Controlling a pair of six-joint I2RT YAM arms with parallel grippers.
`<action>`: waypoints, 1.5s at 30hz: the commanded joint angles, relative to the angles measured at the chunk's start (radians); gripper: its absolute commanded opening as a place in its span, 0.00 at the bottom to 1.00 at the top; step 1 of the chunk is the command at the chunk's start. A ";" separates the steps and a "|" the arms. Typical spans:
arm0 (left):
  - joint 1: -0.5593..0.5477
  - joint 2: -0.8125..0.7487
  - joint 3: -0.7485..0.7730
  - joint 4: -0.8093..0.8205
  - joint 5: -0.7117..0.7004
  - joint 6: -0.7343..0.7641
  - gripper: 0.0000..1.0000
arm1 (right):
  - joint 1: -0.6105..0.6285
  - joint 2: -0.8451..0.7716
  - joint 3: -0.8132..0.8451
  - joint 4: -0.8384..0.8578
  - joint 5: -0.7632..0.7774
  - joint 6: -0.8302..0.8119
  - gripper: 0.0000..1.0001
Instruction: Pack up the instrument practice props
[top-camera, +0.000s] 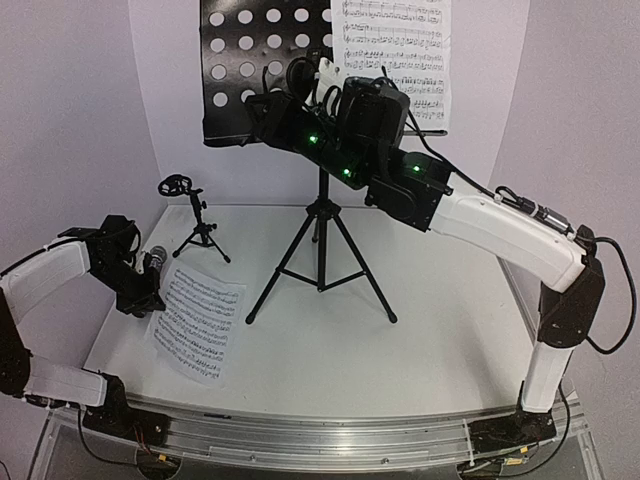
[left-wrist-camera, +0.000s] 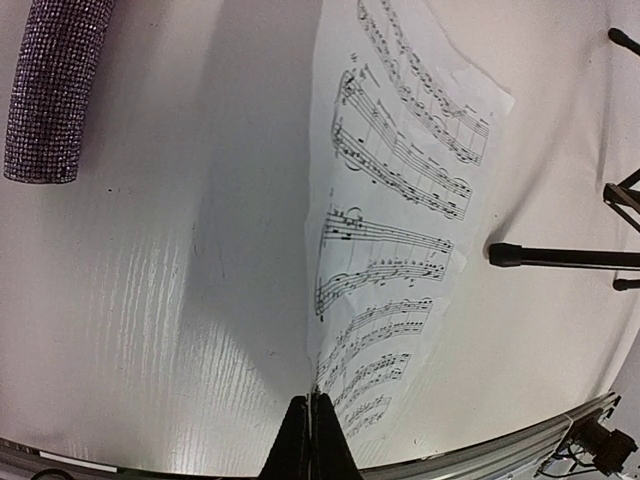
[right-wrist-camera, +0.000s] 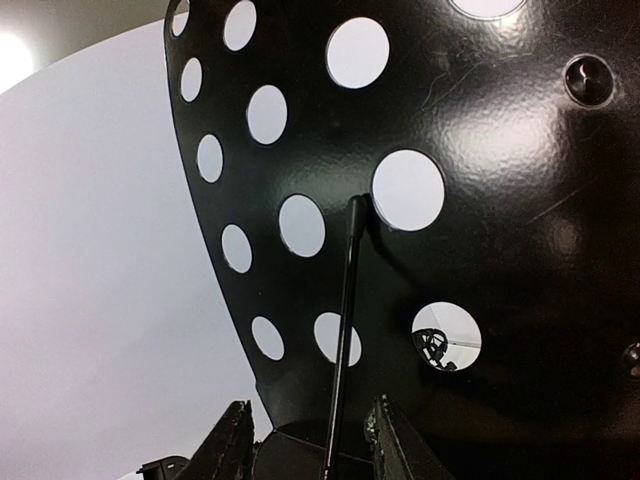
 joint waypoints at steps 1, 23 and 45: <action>0.024 0.051 0.024 0.018 -0.019 0.021 0.00 | 0.006 -0.052 -0.004 0.036 -0.024 0.001 0.38; 0.058 0.226 0.062 -0.012 -0.062 0.025 0.14 | 0.006 -0.059 -0.011 0.037 -0.058 0.010 0.45; 0.058 -0.089 0.298 0.276 0.051 0.048 0.48 | 0.007 -0.138 -0.095 -0.040 -0.240 -0.029 0.69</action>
